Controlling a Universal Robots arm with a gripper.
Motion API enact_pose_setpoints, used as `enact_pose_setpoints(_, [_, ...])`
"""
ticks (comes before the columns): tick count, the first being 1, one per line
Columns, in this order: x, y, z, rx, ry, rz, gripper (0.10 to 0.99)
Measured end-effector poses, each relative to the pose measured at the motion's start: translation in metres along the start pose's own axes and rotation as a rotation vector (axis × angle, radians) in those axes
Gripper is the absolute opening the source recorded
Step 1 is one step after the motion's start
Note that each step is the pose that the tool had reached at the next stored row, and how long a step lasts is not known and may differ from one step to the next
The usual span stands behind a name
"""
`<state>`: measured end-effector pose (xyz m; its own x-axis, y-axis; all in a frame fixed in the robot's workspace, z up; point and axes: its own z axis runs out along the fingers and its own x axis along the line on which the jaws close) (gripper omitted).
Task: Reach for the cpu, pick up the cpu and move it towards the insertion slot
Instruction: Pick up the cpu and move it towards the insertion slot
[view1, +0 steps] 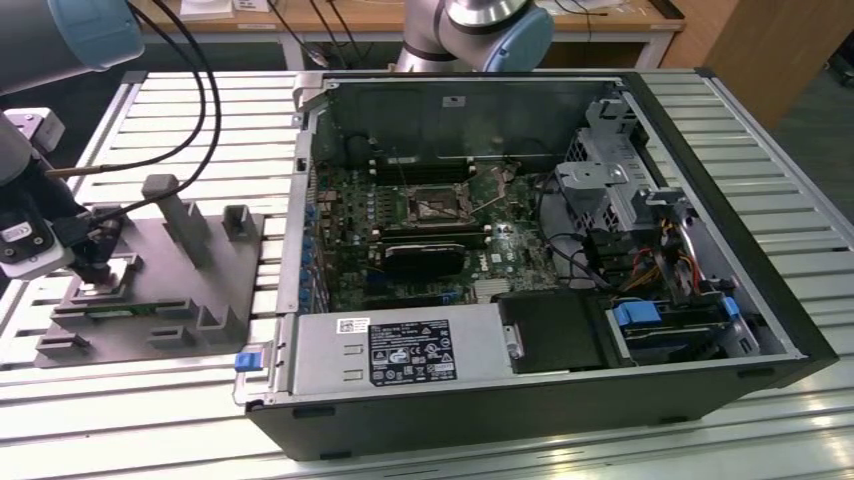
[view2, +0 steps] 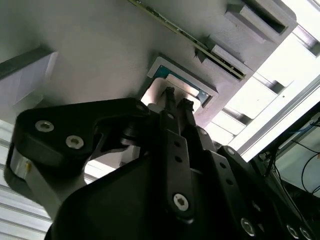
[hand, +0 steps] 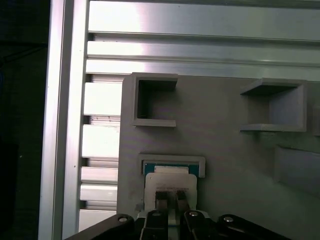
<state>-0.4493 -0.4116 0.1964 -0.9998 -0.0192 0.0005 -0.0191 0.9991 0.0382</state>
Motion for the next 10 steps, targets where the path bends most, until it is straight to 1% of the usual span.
enact_pose_setpoints(1, [0.0, 0.0, 0.0, 0.0, 0.0, 0.0, 0.169])
enact_pose_setpoints(3, [0.0001, 0.0, 0.0, 0.0, 0.0, 0.0, 0.294])
enact_pose_setpoints(4, [0.0001, 0.0, 0.0, 0.0, 0.0, 0.0, 0.294])
enact_pose_setpoints(5, [0.0001, 0.0, 0.0, 0.0, 0.0, 0.0, 0.412])
enact_pose_setpoints(6, [0.0001, 0.0, 0.0, 0.0, -0.0001, 0.0, 0.412])
enact_pose_setpoints(8, [0.0002, 0.0, 0.0, 0.0, 0.0, 0.0, 0.525])
enact_pose_setpoints(9, [0.0002, 0.0, 0.0, 0.0, 0.0, 0.0, 0.525])
enact_pose_setpoints(10, [0.0002, 0.0, 0.0, 0.0, 0.0, 0.0, 0.584])
